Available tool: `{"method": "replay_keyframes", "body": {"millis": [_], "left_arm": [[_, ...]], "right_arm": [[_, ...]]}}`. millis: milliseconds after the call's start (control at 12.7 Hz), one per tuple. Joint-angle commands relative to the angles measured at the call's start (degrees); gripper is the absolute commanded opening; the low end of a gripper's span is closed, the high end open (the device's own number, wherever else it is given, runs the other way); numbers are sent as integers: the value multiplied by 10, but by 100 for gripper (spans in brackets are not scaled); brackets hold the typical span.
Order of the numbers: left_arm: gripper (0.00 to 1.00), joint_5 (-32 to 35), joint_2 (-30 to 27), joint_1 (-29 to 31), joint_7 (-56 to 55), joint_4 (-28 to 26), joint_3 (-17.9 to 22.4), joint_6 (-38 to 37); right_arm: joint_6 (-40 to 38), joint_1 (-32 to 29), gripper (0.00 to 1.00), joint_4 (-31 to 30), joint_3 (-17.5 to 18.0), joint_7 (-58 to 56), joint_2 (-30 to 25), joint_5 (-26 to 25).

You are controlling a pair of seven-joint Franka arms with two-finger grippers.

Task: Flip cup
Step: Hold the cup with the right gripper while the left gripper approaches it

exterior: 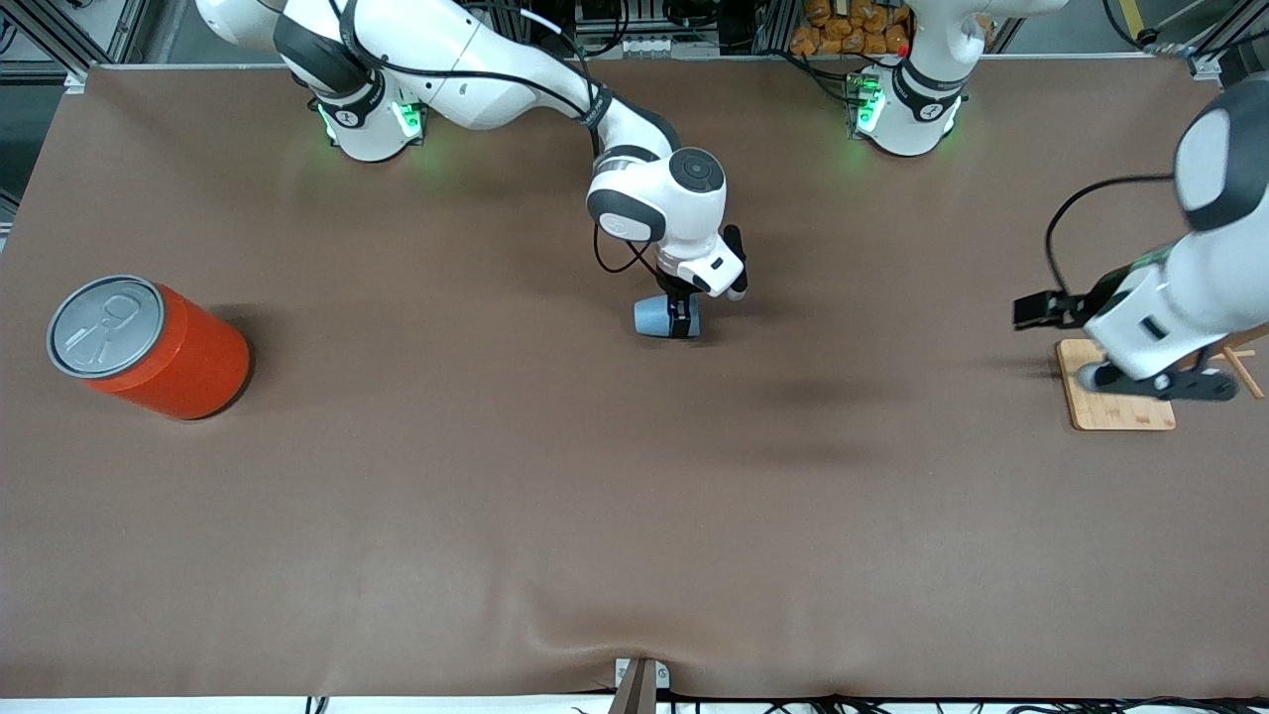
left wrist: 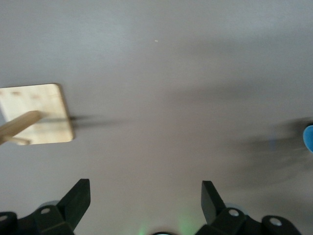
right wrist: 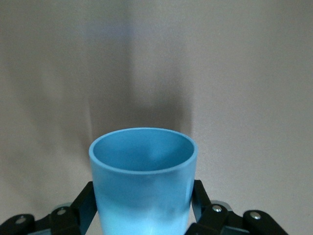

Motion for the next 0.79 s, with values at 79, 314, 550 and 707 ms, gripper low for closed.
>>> {"method": "replay_keyframes", "body": {"millis": [79,314,550,707], "left_arm": [[100,-79,0,8,24,-61,1,42],[100,-155,1,9,84,-129,1,89],[100,-287,6,10,158,-210,2,147],[100,-329,5,8,188,-248,1,175]], "right_arm": [[0,-5,100,15,2,18,12,-18],[-15,-9,100,15,15,20,2,-14],[-65,-40,100,16,65,22,-11,-7],[-120,-71,100,16,119,31,-19,-7]]}}
